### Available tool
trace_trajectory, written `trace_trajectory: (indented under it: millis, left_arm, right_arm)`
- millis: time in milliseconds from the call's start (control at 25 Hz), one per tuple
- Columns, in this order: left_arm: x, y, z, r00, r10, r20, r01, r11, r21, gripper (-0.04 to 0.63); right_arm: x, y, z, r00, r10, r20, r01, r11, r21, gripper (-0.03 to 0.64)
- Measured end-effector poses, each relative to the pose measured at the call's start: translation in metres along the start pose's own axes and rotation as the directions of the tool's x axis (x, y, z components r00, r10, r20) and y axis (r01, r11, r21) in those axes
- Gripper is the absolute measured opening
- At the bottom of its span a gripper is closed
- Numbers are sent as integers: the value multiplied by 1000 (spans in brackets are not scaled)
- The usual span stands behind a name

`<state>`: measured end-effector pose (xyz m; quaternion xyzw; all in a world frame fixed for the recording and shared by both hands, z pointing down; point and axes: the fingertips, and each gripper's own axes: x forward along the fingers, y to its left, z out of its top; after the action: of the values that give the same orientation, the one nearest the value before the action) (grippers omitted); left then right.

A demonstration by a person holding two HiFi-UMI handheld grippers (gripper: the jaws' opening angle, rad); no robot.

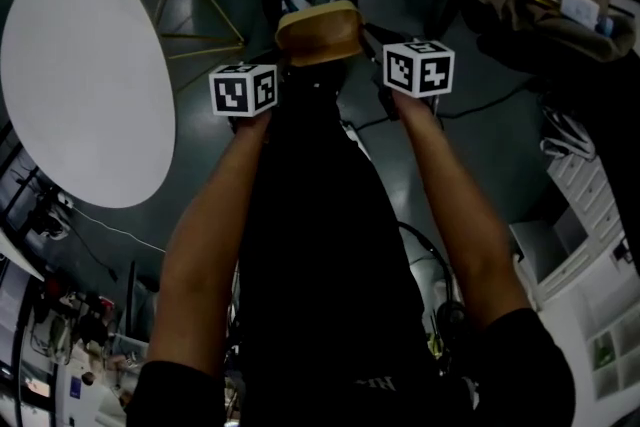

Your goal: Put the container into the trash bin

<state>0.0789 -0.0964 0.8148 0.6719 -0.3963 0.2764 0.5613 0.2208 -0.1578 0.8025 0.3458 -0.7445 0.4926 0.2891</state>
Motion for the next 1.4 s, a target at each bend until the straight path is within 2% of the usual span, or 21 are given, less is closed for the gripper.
trace_trajectory:
  millis: [200, 520, 920, 1400]
  left_arm:
    - [27, 33, 3, 999, 38, 12, -38, 999, -12, 26]
    - [73, 63, 13, 999, 41, 35, -40, 999, -25, 21]
    - [102, 98, 5, 998, 60, 32, -59, 998, -18, 20]
    - [118, 110, 5, 996, 66, 53, -65, 998, -6, 20]
  right_arm:
    - [33, -12, -8, 1000, -12, -22, 12, 1000, -24, 52]
    - [78, -45, -13, 998, -66, -19, 66, 998, -14, 52]
    - [118, -58, -33, 996, -94, -15, 93, 996, -12, 52]
    - [135, -70, -43, 994, -113, -3, 113, 993, -16, 53]
